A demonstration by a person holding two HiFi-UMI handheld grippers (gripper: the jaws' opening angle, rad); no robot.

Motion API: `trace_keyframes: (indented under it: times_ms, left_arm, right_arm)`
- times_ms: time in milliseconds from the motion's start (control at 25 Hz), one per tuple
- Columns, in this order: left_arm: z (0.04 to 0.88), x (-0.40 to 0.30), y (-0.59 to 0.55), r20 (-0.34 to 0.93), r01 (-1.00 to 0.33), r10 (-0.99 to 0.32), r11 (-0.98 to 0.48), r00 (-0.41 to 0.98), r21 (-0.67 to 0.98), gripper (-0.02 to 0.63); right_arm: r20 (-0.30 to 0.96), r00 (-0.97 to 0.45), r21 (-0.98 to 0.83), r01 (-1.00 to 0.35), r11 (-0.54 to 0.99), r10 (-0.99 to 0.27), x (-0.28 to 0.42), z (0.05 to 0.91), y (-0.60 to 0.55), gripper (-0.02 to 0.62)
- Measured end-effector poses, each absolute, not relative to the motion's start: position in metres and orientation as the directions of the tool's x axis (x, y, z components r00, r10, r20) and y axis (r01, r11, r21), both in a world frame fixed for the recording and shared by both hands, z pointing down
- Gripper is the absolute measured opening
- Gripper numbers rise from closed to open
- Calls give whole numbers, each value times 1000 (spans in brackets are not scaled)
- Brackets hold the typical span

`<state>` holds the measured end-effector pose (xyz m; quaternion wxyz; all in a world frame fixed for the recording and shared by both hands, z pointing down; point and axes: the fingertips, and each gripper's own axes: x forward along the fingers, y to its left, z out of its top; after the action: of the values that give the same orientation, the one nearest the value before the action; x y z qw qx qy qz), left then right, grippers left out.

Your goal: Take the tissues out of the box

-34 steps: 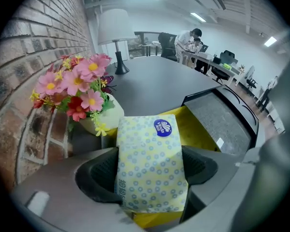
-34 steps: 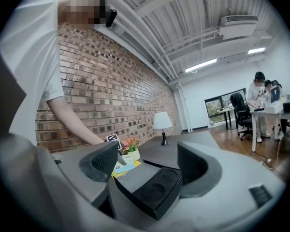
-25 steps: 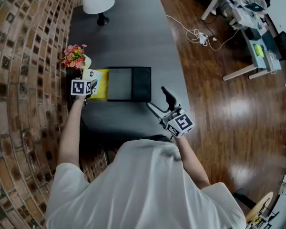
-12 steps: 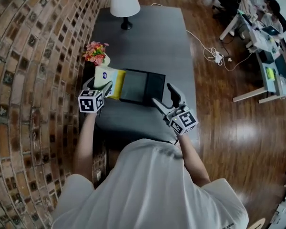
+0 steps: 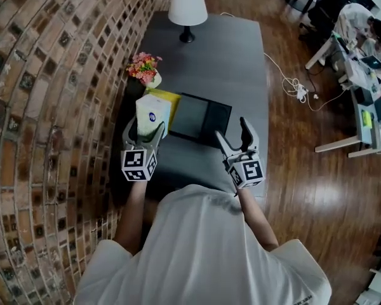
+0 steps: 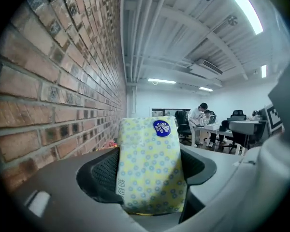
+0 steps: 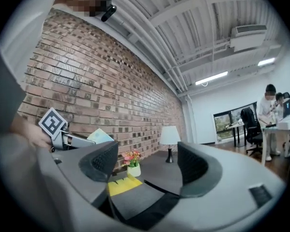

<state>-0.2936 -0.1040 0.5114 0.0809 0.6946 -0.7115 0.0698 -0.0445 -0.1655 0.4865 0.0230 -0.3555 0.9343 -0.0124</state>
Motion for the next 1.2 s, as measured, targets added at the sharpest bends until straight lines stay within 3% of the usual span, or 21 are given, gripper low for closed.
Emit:
trace_keyframes:
  times_ms: [520, 960, 1200]
  left_arm:
    - [506, -256, -82, 101, -999, -994, 41, -41, -2, 368]
    - [502, -237, -104, 61, -999, -998, 2, -4, -35, 368]
    - [494, -228, -110, 56, -997, -998, -27, 24, -71, 369]
  right_arm:
    - [-58, -562, -5, -827, 563, -825, 1, 487, -151, 391]
    - [47, -468, 39, -882, 469, -883, 16, 500, -155, 391]
    - [26, -473, 20, -881, 473, -881, 19, 497, -154, 391]
